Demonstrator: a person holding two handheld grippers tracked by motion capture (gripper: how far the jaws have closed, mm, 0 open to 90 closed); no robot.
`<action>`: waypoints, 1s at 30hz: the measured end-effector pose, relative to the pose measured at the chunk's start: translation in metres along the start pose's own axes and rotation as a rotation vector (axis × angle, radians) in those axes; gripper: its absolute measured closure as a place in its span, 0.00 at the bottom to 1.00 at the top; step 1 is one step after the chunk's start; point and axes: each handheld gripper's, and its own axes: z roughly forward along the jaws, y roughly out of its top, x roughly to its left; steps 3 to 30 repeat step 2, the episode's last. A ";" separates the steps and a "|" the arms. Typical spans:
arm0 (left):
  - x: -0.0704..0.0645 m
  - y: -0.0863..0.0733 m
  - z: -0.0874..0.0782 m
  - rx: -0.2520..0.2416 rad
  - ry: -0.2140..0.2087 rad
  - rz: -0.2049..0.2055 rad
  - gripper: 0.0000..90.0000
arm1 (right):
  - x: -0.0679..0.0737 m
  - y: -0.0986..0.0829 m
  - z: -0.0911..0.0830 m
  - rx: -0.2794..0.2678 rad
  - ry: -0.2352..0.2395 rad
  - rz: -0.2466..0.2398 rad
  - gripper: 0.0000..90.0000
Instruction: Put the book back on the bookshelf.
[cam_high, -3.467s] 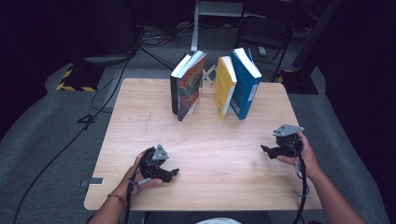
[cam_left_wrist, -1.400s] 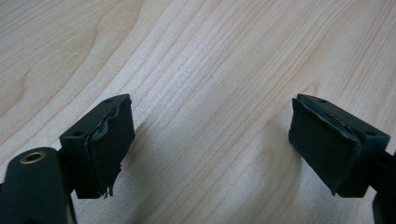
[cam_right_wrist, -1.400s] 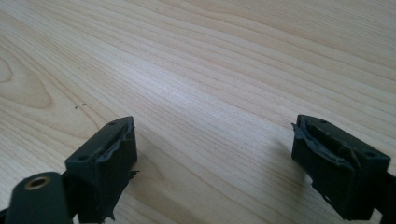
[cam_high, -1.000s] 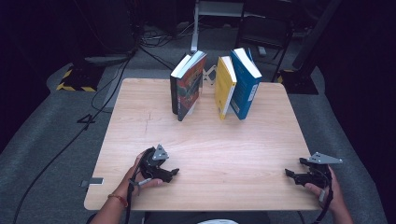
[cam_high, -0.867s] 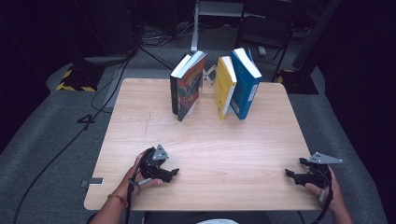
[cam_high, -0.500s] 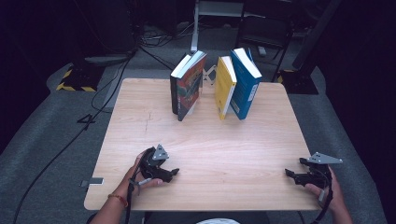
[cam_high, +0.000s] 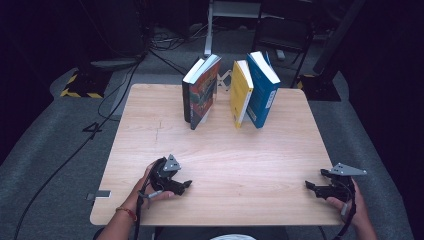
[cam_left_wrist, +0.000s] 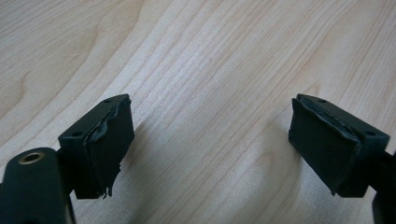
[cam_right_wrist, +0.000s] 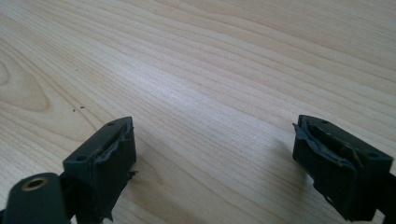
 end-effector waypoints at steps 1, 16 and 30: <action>0.000 0.000 0.000 0.001 0.000 0.001 0.16 | 0.000 0.000 0.000 0.000 0.000 0.000 0.15; 0.000 0.000 0.000 0.001 0.000 0.001 0.16 | 0.000 0.000 0.000 0.000 0.000 0.000 0.15; 0.000 0.000 0.000 0.001 0.000 0.001 0.16 | 0.000 0.000 0.000 0.000 0.000 0.000 0.15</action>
